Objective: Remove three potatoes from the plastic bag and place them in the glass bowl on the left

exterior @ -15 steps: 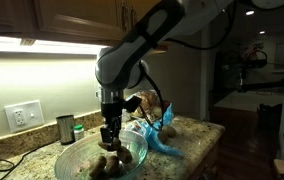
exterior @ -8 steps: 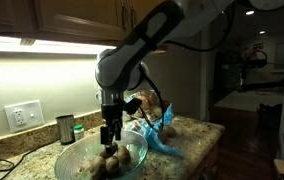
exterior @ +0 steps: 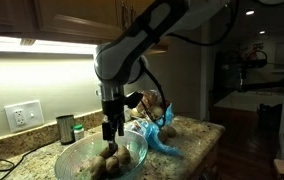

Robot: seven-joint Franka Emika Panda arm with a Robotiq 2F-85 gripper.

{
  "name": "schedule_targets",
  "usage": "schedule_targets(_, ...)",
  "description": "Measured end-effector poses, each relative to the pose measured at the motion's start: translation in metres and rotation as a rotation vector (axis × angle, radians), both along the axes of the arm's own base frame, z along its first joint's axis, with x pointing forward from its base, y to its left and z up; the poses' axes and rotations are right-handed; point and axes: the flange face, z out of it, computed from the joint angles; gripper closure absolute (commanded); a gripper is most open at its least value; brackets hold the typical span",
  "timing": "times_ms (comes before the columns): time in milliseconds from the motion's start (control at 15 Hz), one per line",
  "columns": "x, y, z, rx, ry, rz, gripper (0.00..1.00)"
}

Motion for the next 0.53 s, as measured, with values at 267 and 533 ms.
schedule_targets(267,-0.011,-0.010,0.028,-0.014,0.016,-0.014,0.00)
schedule_targets(533,-0.026,-0.030,0.051,-0.031,0.030,-0.044,0.00)
